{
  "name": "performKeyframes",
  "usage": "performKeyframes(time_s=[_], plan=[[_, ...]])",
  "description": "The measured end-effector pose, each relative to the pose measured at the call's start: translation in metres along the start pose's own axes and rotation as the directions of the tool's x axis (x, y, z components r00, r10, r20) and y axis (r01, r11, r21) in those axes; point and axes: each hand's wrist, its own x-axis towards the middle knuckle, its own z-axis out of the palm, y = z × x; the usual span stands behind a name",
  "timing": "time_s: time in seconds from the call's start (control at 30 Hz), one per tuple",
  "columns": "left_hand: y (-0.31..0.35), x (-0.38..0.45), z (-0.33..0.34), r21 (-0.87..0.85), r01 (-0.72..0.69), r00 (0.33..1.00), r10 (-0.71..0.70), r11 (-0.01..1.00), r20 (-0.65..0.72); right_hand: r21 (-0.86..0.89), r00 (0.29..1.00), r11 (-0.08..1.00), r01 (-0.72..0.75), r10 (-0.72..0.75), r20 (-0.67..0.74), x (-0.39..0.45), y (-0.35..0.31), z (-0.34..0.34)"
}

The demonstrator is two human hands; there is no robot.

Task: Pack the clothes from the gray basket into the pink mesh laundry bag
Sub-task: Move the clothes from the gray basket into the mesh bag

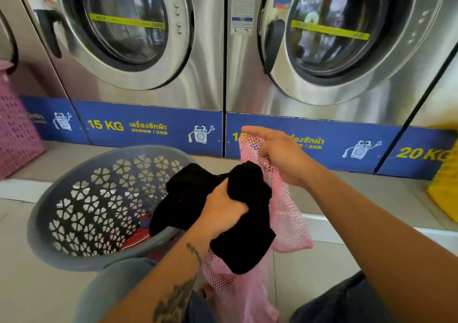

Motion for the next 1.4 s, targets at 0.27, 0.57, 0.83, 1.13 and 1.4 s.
performKeyframes(time_s=[0.27, 0.57, 0.83, 1.13, 1.4], plan=[[-0.012, 0.051, 0.046, 0.126, 0.356, 0.934, -0.352, 0.926, -0.057, 0.352, 0.989, 0.927, -0.131, 0.149, -0.023, -0.009, 0.027, 0.002], [-0.023, 0.093, 0.05, 0.043, 0.342, 0.94, -0.342, 0.939, -0.014, 0.707, 0.958, 0.658, -0.26, 0.265, 0.105, -0.01, 0.028, 0.027], [-0.069, 0.136, 0.052, -0.292, 0.483, 0.818, -0.544, 0.825, -0.185, 0.842, 0.96, 0.461, -0.279, 0.156, 0.233, -0.016, 0.029, 0.018], [-0.049, 0.128, 0.048, -0.697, 0.407, 0.715, -0.681, 0.59, -0.158, 0.853, 0.934, 0.419, -0.311, 0.301, 0.193, -0.032, 0.057, 0.006], [-0.076, 0.11, 0.065, -0.483, 0.458, 0.884, -0.439, 0.746, 0.162, 0.862, 0.948, 0.42, -0.285, 0.256, 0.189, -0.022, 0.042, 0.015]])
